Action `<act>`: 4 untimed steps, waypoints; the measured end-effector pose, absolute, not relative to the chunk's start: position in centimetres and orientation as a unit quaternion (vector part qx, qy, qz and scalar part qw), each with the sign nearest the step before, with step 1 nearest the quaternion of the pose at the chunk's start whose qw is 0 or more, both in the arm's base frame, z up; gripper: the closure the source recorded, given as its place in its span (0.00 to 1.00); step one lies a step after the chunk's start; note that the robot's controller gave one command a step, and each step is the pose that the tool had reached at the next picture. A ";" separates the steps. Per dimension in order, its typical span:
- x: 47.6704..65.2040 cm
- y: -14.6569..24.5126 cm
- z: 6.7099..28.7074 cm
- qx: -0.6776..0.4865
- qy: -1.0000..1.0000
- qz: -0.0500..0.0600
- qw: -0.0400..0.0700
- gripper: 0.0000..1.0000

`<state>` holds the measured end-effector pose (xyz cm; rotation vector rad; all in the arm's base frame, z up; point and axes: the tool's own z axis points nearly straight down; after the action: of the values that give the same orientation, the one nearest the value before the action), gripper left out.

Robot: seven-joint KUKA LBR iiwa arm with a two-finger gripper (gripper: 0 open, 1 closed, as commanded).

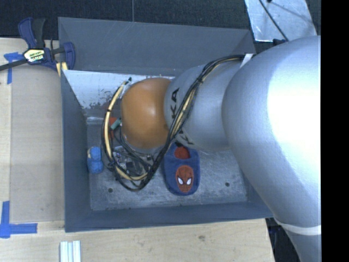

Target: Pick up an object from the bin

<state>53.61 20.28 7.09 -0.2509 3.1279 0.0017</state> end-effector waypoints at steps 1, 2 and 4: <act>53.5 20.3 7.0 -0.080 0.997 0.000 0.001 0.00; 53.6 20.3 7.1 -0.080 0.997 0.000 0.001 1.00; 53.6 20.3 7.1 -0.079 0.997 0.000 0.001 1.00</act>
Offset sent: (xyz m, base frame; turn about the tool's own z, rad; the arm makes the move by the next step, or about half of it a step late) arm 0.0000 0.0000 0.0000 0.0000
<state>53.60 20.25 7.08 -0.2488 3.1292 0.0012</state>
